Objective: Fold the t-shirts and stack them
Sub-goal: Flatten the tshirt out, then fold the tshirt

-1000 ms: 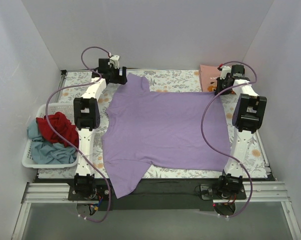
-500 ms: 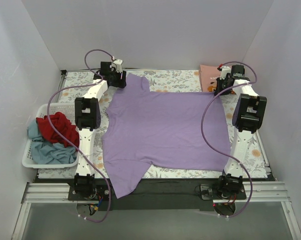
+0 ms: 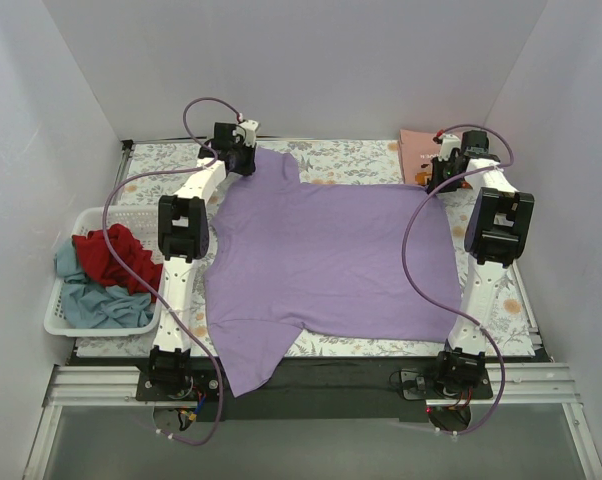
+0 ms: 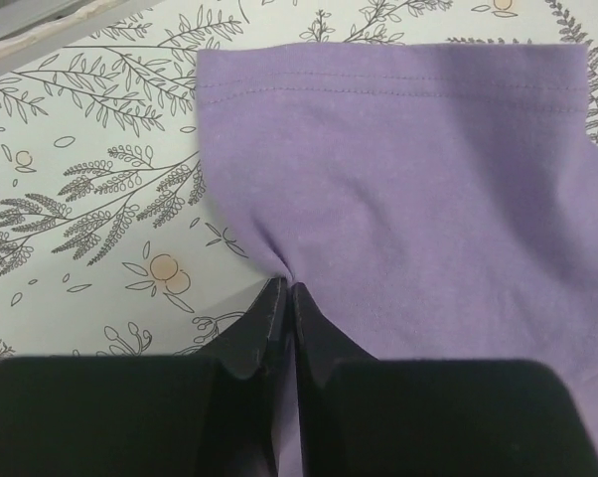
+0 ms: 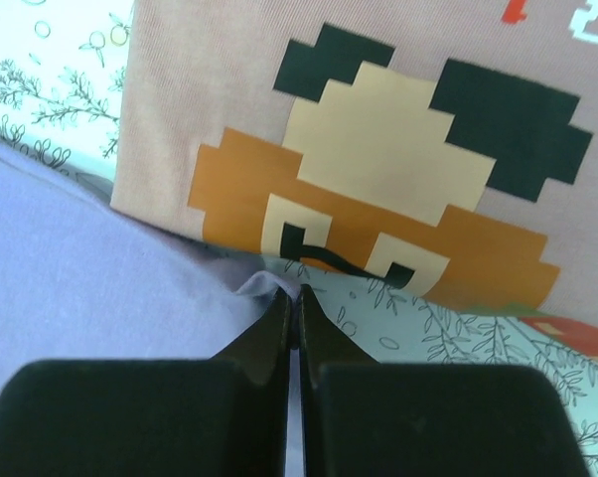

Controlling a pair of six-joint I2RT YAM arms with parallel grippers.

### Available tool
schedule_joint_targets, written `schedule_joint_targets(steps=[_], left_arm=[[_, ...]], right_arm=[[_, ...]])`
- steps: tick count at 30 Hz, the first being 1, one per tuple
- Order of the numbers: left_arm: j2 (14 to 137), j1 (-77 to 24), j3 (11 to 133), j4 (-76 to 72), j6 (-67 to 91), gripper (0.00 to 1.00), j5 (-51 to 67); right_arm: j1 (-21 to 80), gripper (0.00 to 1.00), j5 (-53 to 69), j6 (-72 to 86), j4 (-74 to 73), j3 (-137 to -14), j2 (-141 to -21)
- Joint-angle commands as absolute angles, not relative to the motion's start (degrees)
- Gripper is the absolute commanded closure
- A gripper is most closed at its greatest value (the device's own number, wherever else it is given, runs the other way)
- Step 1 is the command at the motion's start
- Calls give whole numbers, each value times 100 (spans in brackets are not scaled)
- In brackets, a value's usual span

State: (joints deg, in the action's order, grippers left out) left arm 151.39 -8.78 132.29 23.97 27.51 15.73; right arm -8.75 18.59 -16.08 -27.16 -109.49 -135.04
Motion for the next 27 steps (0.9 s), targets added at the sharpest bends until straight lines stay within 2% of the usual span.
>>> schedule_joint_targets(steps=[1, 7, 11, 18, 27], left_arm=[[14996, -896, 13211, 2532, 2830, 100, 1714], [14318, -774, 12639, 1706, 3128, 100, 1722], [13695, -589, 12095, 1302, 3287, 100, 2276], [12386, -413, 10452, 414, 3015, 100, 2890], [11497, -176, 9238, 343, 2751, 100, 3339]], right_arm=[[-835, 99, 1951, -1644, -3146, -10802, -13167], [-835, 99, 2092, -1696, -3146, -10741, -12763], [-852, 99, 2118, -1880, -3138, -10592, -12411], [-923, 99, 2171, -2267, -3147, -10319, -11954], [-1098, 99, 2232, -2698, -3269, -10055, -11541]])
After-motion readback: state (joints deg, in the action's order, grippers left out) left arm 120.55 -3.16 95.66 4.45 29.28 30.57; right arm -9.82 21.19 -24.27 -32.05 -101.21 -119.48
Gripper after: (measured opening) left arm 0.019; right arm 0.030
